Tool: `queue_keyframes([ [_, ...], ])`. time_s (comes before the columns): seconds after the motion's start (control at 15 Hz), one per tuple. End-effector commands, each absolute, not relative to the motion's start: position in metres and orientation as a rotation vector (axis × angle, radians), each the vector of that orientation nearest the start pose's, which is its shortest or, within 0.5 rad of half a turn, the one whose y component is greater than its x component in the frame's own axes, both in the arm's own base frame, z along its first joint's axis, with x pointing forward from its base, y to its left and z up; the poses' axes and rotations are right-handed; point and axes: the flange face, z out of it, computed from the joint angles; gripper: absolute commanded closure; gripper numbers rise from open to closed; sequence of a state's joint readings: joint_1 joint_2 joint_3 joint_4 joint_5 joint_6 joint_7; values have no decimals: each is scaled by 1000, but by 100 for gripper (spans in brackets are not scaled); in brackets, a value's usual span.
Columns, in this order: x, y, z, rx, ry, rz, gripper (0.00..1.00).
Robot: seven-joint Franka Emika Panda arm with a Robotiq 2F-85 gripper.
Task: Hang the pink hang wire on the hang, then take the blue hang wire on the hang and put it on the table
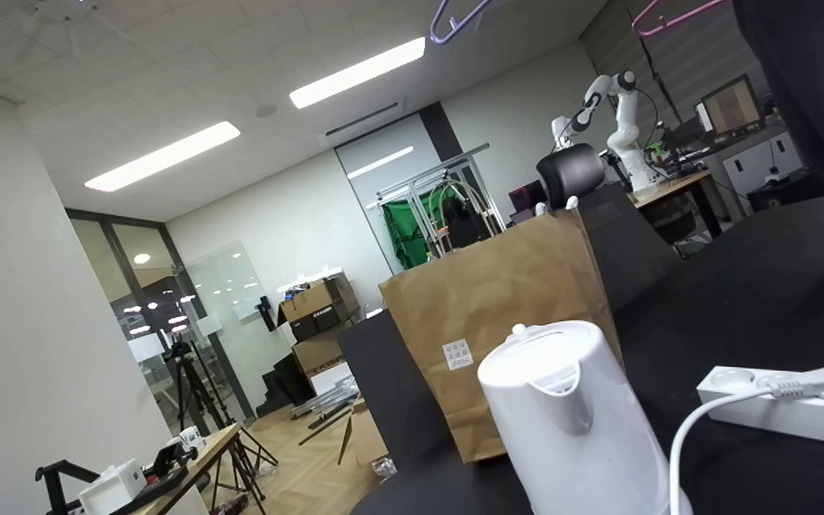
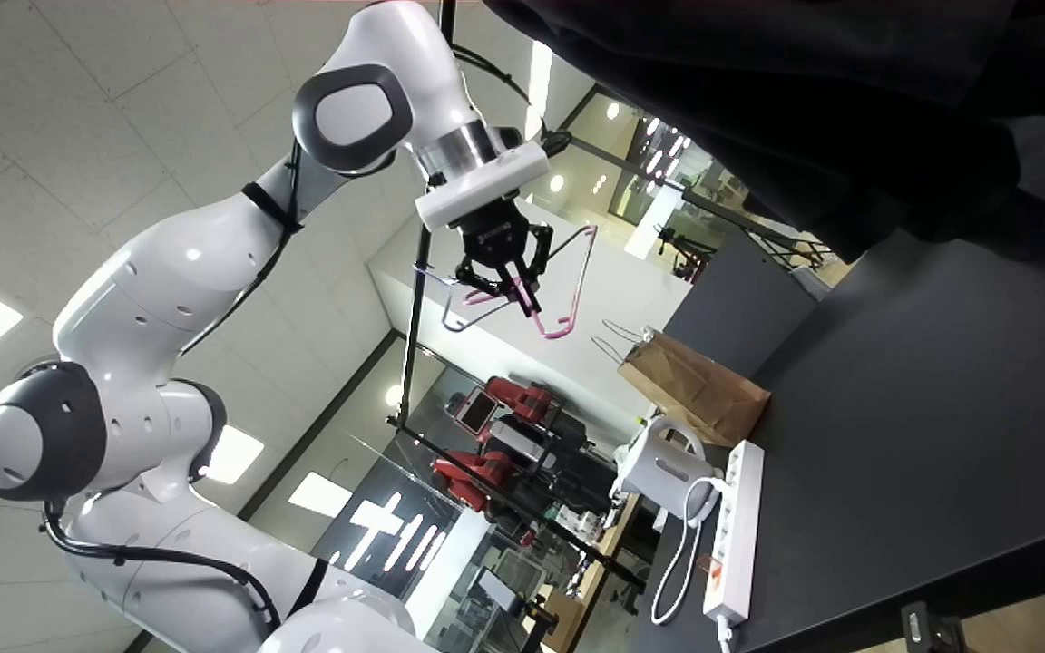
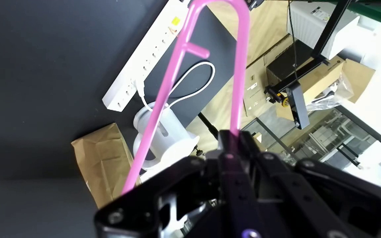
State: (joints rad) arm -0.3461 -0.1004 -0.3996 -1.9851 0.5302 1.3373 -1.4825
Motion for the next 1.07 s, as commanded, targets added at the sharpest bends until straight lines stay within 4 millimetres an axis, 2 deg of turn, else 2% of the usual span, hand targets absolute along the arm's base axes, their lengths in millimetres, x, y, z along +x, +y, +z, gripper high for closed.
queue_keyframes([
  [0.0, 382, -275, 494, -2223, -843, -345, 92],
  [0.07, 382, -275, 494, -2223, -843, -345, 98],
  [0.27, 392, -271, 507, -2141, -763, -399, 98],
  [0.47, 404, -259, 523, -2008, -613, -472, 98],
  [0.67, 417, -252, 538, -1954, -425, -538, 98],
  [1.0, 427, -243, 553, -1837, -278, -543, 98],
])
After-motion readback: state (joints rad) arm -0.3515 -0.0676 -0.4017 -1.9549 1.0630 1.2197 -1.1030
